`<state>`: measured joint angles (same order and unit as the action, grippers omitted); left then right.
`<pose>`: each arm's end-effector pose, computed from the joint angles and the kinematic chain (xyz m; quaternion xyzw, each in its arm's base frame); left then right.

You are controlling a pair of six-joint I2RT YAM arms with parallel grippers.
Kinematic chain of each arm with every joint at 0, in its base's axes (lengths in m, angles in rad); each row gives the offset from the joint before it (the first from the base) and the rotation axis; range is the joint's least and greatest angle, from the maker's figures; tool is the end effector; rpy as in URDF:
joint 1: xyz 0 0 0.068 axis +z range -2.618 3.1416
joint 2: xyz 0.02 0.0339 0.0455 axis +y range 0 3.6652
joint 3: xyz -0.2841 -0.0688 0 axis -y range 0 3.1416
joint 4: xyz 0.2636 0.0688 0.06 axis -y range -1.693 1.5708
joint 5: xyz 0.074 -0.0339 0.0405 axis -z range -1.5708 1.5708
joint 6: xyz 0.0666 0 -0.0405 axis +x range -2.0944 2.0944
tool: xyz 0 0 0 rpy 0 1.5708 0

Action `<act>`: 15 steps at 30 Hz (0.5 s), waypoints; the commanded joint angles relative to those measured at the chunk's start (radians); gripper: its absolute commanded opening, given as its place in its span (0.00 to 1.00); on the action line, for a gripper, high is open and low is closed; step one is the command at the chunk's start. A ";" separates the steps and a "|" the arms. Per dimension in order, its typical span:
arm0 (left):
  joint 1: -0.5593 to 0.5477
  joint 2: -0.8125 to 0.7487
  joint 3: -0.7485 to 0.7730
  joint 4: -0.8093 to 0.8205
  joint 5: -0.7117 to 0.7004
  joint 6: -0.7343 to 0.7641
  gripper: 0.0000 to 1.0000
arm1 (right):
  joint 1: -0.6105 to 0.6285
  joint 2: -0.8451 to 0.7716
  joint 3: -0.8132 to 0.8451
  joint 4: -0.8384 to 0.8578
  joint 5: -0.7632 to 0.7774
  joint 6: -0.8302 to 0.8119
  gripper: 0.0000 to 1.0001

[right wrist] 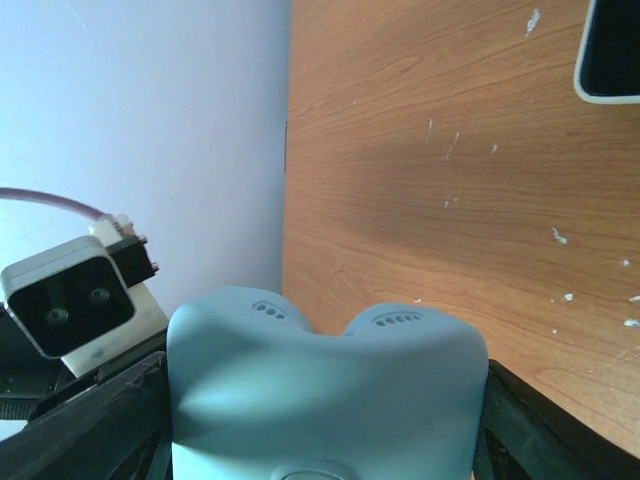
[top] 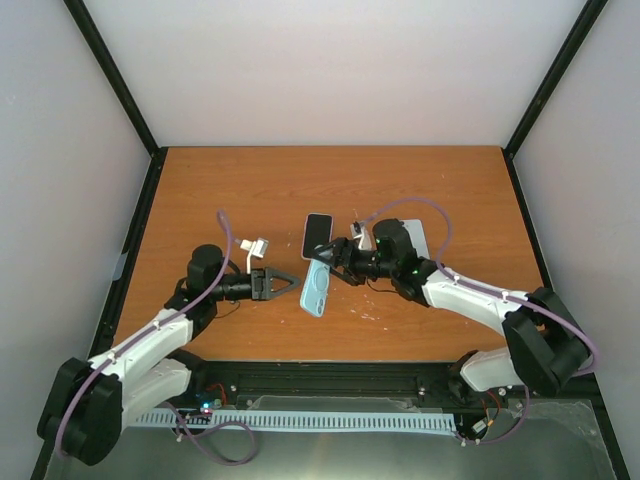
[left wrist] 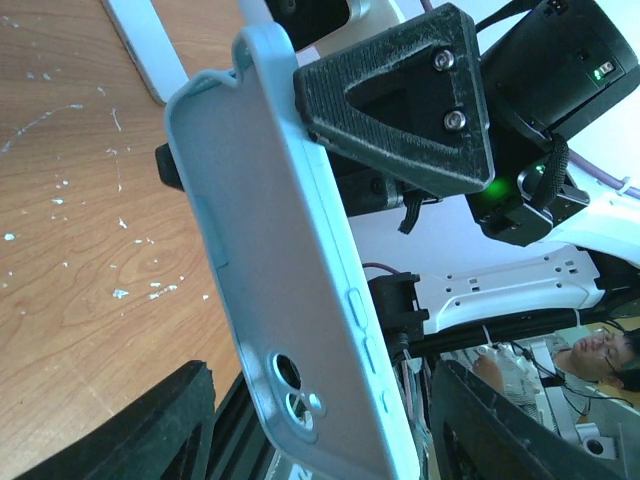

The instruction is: Put the phone into the phone case

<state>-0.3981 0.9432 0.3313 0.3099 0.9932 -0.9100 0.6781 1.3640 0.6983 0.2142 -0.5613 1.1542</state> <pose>0.1708 -0.1324 0.2083 0.0939 0.7566 -0.6216 0.1801 0.2296 0.2305 0.2190 0.0491 0.8260 0.5476 0.1244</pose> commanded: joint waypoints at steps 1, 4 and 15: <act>-0.012 0.038 0.021 0.122 0.023 -0.051 0.56 | 0.022 0.021 0.001 0.074 -0.011 -0.003 0.57; -0.018 0.065 0.046 0.090 0.016 -0.036 0.50 | 0.026 0.031 -0.001 0.091 -0.013 0.002 0.57; -0.052 0.098 0.052 0.124 -0.034 -0.061 0.37 | 0.035 0.068 -0.002 0.134 -0.004 0.012 0.57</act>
<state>-0.4240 1.0260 0.3473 0.3721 0.9817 -0.9569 0.6983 1.4200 0.6983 0.2996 -0.5621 1.1606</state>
